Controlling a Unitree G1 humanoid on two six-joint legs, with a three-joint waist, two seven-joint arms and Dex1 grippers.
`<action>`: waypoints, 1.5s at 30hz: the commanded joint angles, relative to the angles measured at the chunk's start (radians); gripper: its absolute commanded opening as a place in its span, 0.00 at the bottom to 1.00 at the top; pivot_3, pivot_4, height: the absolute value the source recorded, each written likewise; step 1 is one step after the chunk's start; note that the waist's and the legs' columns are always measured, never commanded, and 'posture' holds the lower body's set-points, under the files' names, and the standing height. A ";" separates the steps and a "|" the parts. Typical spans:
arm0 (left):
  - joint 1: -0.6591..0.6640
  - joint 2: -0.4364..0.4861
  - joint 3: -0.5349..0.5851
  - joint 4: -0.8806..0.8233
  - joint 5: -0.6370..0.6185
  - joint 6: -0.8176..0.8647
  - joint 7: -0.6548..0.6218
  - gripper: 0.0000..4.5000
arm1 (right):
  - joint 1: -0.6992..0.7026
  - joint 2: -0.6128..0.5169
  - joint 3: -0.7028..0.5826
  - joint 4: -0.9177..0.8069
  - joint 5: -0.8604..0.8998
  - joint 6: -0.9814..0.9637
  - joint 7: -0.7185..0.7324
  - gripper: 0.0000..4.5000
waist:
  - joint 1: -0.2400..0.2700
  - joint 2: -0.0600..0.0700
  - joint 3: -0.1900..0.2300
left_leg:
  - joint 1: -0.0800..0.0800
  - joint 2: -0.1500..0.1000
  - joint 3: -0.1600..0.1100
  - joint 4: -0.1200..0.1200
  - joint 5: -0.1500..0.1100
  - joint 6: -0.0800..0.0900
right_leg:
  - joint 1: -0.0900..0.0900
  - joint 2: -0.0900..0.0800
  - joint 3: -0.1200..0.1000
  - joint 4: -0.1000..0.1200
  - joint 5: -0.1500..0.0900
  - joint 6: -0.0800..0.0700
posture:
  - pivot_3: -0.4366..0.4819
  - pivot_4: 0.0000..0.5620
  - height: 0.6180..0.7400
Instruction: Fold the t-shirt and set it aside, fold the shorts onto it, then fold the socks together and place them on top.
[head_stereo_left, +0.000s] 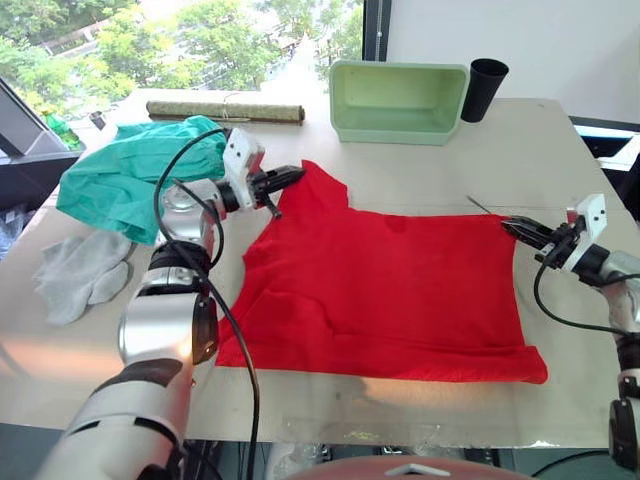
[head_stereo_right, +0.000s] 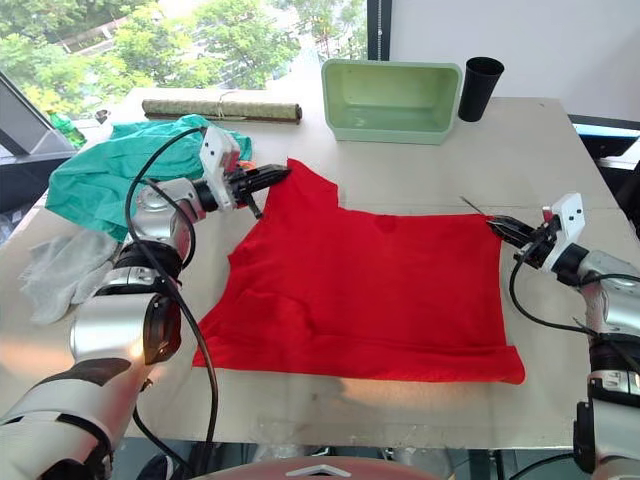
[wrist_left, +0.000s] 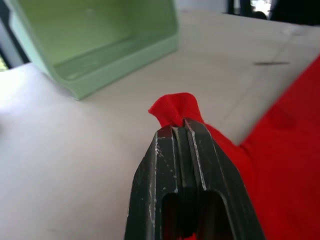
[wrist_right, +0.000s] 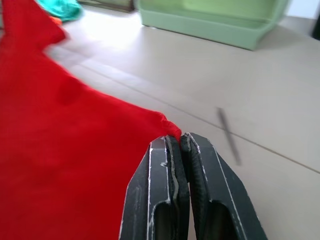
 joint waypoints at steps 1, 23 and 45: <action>0.043 0.043 0.004 -0.140 -0.045 0.009 -0.054 0.00 | 0.054 -0.026 -0.044 -0.116 0.051 -0.004 0.037 0.00 | -0.002 0.000 0.000 | 0.000 0.000 0.000 0.000 0.000 0.000 | 0.000 0.000 0.000 0.000 0.000 0.000 | 0.48 0.27 0.96; 0.429 0.196 -0.034 -0.609 -0.155 0.191 -0.195 0.00 | 0.277 -0.122 -0.014 -0.253 0.020 -0.019 0.092 0.00 | -0.001 0.000 0.000 | 0.000 0.000 -0.002 0.000 0.000 0.000 | 0.001 0.000 0.000 0.001 0.000 0.000 | 0.48 0.27 0.96; 0.538 0.253 -0.150 -0.496 -0.022 -0.363 -0.254 0.00 | 0.343 -0.189 0.055 -0.238 -0.119 -0.130 0.134 0.00 | 0.000 0.000 0.000 | 0.001 0.000 -0.003 -0.001 0.000 0.001 | 0.001 0.000 -0.001 0.000 0.000 0.000 | 0.48 0.27 0.96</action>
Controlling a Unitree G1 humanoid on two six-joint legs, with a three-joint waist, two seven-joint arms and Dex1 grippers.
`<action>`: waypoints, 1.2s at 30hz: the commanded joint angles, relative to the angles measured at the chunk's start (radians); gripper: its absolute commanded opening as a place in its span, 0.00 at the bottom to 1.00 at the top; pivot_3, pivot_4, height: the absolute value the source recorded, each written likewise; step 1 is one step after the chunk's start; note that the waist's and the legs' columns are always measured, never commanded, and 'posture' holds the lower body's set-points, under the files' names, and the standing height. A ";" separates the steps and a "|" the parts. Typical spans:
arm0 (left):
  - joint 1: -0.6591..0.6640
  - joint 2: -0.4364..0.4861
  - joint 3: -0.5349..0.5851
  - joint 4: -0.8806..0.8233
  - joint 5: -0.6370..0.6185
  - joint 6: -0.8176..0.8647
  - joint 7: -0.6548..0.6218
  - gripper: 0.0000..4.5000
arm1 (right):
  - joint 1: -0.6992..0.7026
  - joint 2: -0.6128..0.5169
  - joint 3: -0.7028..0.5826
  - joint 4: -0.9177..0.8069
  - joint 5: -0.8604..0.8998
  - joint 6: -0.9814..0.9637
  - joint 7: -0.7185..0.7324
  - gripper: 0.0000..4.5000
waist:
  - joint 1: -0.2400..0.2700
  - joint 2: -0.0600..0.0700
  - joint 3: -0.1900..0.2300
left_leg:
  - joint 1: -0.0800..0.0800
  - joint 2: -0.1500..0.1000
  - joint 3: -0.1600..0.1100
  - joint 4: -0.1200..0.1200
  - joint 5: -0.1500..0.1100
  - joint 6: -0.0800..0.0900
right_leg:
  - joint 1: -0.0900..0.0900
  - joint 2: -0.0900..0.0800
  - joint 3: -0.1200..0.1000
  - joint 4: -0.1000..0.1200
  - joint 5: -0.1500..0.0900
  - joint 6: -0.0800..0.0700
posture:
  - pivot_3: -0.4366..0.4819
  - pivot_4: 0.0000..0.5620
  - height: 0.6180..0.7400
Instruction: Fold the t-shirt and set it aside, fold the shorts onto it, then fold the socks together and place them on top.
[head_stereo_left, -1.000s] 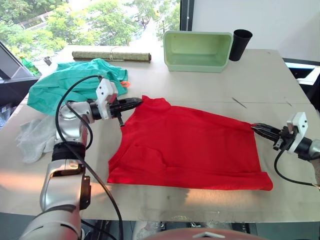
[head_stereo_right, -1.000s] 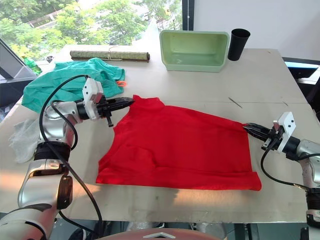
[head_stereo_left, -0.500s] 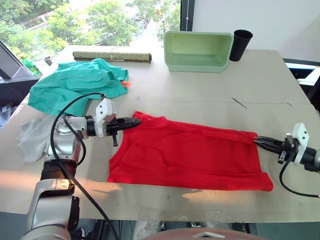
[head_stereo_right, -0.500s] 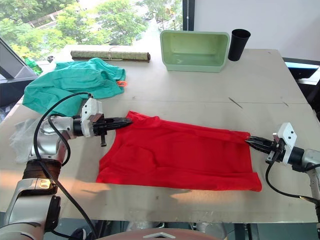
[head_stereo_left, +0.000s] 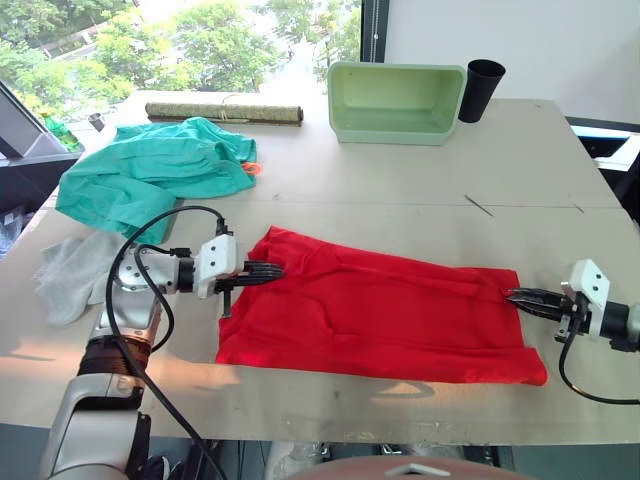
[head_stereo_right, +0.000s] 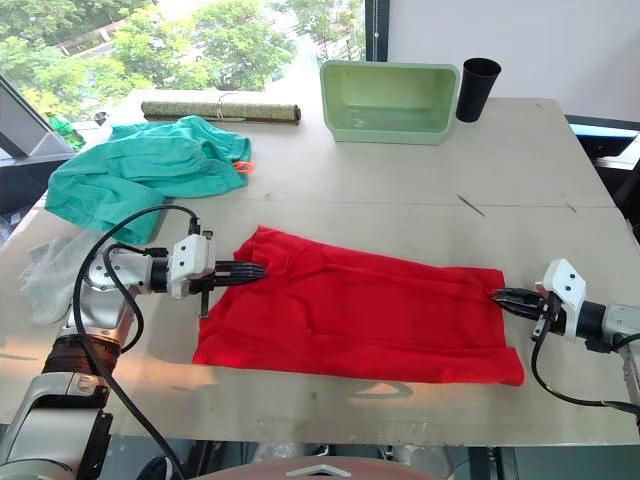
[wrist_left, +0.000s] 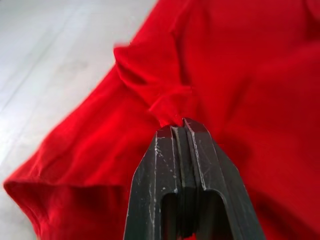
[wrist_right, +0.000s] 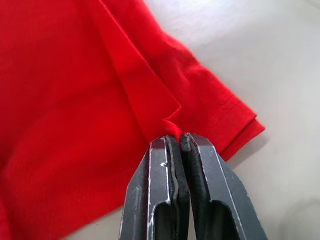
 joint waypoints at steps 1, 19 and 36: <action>-0.012 0.032 -0.026 0.062 0.051 -0.185 -0.012 0.00 | -0.001 -0.031 -0.002 0.009 -0.022 -0.050 0.015 0.00 | 0.000 0.000 0.000 | 0.000 0.000 0.000 0.000 0.000 0.000 | 0.000 0.000 0.000 0.000 0.000 0.000 | 0.48 0.27 0.96; -0.111 0.056 -0.156 0.347 0.113 -0.680 0.029 0.62 | 0.048 -0.065 -0.066 -0.014 0.090 0.016 0.095 1.00 | 0.002 0.002 -0.001 | 0.001 0.000 0.000 -0.001 0.000 0.000 | 0.001 0.000 -0.001 0.000 0.000 0.000 | 0.48 0.27 0.96; -0.107 0.093 -0.108 0.123 -0.241 0.143 -0.142 0.98 | 0.041 -0.080 -0.097 -0.296 0.273 0.387 0.011 1.00 | 0.004 0.000 0.000 | 0.005 -0.001 -0.002 -0.006 0.000 0.001 | 0.003 0.000 0.000 -0.001 -0.002 0.004 | 0.48 0.27 0.96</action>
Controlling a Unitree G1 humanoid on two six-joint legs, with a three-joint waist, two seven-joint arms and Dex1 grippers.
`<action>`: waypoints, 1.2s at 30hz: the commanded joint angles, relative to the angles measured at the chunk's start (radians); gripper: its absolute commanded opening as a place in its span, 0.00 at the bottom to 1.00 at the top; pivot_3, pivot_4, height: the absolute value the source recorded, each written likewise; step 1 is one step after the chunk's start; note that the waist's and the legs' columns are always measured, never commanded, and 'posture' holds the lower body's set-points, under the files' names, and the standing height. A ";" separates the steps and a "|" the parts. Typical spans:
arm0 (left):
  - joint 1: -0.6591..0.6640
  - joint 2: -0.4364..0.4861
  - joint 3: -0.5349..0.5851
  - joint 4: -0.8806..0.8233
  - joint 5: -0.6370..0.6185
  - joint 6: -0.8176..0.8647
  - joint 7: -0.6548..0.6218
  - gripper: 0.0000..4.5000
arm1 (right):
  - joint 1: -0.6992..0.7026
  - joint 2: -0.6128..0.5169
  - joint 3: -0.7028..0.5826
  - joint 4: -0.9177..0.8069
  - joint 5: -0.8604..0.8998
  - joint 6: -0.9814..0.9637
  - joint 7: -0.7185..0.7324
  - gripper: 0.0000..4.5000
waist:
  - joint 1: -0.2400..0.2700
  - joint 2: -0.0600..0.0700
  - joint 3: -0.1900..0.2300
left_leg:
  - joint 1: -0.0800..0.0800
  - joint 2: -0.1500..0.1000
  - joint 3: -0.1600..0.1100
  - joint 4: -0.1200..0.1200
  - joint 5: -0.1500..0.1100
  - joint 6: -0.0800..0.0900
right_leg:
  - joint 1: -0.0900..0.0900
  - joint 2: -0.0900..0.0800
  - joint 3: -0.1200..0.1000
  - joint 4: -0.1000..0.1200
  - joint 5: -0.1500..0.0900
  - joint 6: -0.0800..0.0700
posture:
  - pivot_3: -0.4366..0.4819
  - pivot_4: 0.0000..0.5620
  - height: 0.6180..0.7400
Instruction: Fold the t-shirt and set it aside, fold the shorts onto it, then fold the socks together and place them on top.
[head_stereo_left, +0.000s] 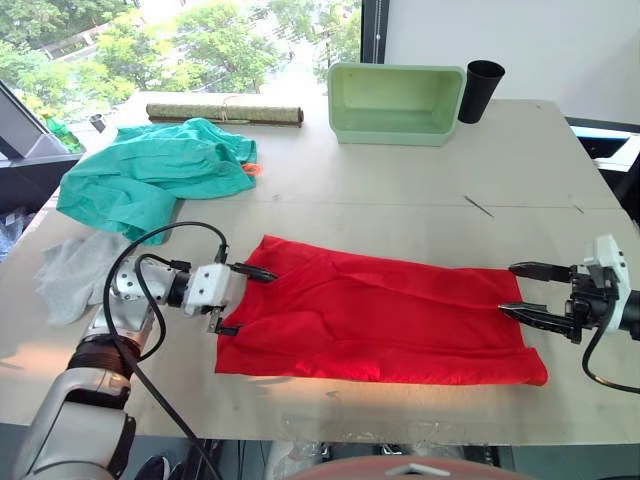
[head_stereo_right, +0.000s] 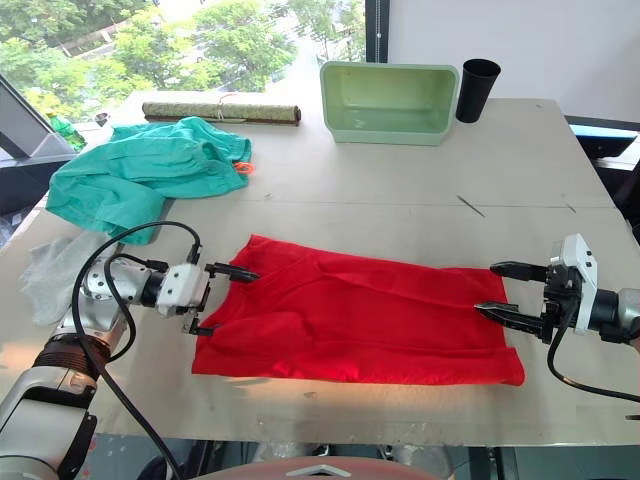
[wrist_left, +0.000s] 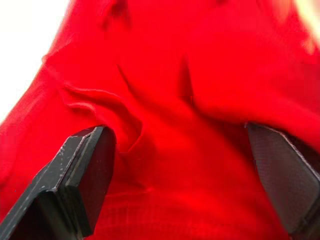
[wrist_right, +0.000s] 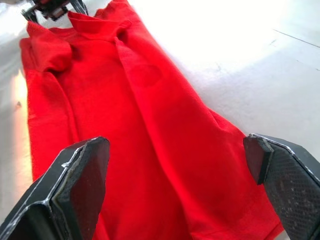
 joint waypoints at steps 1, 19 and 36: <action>-0.071 0.003 0.068 0.028 -0.016 0.127 0.024 0.98 | 0.000 0.005 -0.017 -0.003 -0.013 -0.027 -0.007 1.00 | 0.001 0.000 0.000 | 0.000 0.000 -0.001 0.000 0.000 0.000 | 0.000 0.000 0.000 0.000 0.000 0.000 | 0.48 0.27 0.96; -0.280 -0.106 0.083 0.335 0.225 -0.081 0.104 0.98 | 0.041 0.053 -0.030 -0.043 -0.046 -0.073 -0.057 1.00 | -0.001 -0.002 0.001 | -0.003 0.000 -0.001 0.002 0.000 0.000 | -0.001 0.001 -0.001 -0.001 0.002 -0.004 | 0.48 0.27 0.96; -0.262 -0.210 0.073 0.223 0.215 -0.168 -0.007 0.98 | 0.112 0.088 -0.050 -0.127 -0.029 -0.083 -0.103 1.00 | 0.001 -0.002 0.001 | -0.006 0.000 -0.003 0.005 0.000 0.000 | -0.001 0.001 -0.003 -0.001 0.002 -0.004 | 0.48 0.27 0.96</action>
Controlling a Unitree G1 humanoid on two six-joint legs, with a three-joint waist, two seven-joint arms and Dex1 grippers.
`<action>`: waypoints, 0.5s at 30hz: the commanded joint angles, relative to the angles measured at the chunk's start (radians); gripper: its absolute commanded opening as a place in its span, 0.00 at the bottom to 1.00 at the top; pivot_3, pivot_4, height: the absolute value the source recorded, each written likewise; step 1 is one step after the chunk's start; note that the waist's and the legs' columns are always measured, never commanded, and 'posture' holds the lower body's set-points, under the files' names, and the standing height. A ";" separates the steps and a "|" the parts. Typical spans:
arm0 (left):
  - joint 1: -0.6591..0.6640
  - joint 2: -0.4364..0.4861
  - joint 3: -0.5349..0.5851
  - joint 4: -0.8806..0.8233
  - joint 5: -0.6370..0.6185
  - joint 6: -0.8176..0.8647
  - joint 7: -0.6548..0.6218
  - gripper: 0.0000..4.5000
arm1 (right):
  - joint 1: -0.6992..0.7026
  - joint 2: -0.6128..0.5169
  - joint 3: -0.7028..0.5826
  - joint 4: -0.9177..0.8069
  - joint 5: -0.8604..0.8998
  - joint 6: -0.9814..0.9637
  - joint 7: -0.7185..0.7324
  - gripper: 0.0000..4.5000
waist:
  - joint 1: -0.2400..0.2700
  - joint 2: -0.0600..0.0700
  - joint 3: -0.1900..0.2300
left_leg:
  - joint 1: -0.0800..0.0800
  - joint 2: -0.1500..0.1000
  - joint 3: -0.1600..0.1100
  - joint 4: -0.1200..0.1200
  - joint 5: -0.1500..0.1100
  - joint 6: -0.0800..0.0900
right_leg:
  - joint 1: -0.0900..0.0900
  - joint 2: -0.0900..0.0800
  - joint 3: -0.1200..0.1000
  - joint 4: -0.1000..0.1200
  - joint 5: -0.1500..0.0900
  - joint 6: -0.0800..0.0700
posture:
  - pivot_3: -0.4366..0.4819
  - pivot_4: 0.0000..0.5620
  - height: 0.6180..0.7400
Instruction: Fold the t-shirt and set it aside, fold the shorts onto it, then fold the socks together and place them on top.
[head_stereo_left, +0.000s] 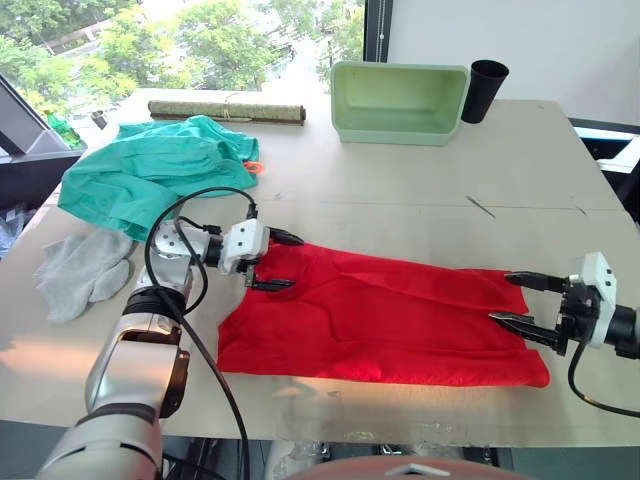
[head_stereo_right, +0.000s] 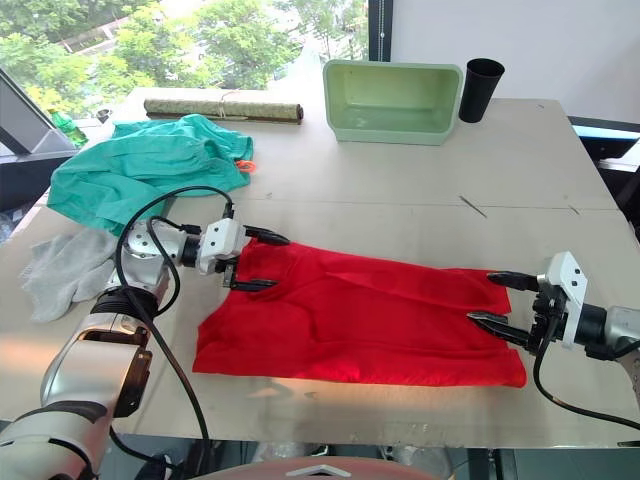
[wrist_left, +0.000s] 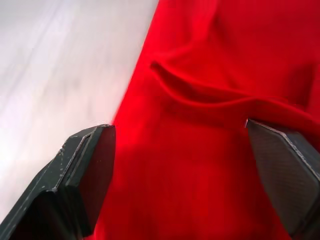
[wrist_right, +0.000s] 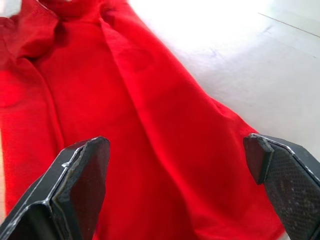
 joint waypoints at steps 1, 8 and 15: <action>0.024 0.004 0.005 -0.091 -0.049 0.039 -0.021 0.98 | 0.010 0.009 -0.037 -0.035 0.016 -0.019 -0.013 1.00 | -0.002 0.000 0.000 | 0.000 0.000 0.000 0.000 0.000 0.000 | 0.000 0.000 0.000 0.000 0.000 0.000 | 0.48 0.27 0.96; 0.125 0.090 -0.135 -0.245 -0.130 0.084 -0.021 0.98 | 0.022 0.018 -0.043 -0.041 0.016 -0.030 -0.025 1.00 | -0.005 0.000 0.000 | 0.000 0.000 -0.001 0.000 0.000 0.000 | 0.000 0.000 0.000 0.000 0.000 0.000 | 0.48 0.27 0.96; 0.142 0.112 -0.177 -0.327 -0.184 0.150 -0.021 0.98 | 0.021 0.020 -0.042 -0.036 0.013 -0.037 -0.030 1.00 | 0.001 0.000 0.000 | 0.000 0.000 -0.001 0.000 0.000 0.000 | 0.000 0.000 0.000 0.000 0.000 0.000 | 0.48 0.27 0.96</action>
